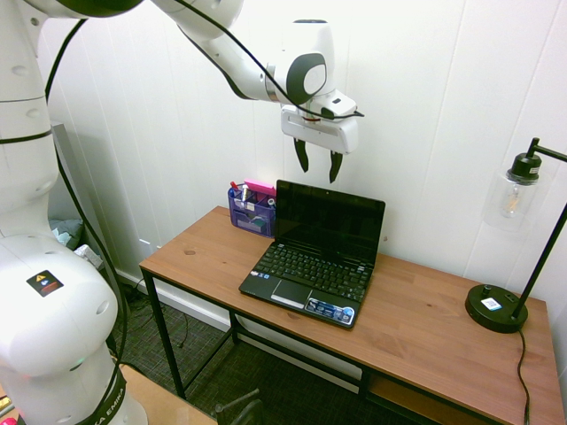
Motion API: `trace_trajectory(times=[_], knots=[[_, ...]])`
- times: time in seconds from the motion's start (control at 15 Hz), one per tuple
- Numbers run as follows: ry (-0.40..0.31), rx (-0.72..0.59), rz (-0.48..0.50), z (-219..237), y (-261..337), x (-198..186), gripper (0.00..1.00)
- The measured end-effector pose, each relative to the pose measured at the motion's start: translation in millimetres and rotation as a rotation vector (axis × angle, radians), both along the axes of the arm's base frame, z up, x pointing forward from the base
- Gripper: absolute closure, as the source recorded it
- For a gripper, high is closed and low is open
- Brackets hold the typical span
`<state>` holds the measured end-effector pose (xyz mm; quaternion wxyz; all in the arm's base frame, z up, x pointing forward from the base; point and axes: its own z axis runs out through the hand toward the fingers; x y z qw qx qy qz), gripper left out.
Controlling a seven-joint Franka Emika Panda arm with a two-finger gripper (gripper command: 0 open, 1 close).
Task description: Close the laptop lid
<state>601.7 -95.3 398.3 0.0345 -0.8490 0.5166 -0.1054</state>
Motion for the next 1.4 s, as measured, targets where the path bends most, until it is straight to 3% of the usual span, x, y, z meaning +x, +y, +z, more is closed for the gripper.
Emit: trace_trajectory(times=[0.33, 0.4, 1.4], knots=[[0.026, 0.035, -0.011, -18, -1, 27, 0.00], [0.032, 0.042, -0.015, -23, -4, 29, 1.00], [0.072, 0.080, -0.016, -50, -17, 38, 1.00]])
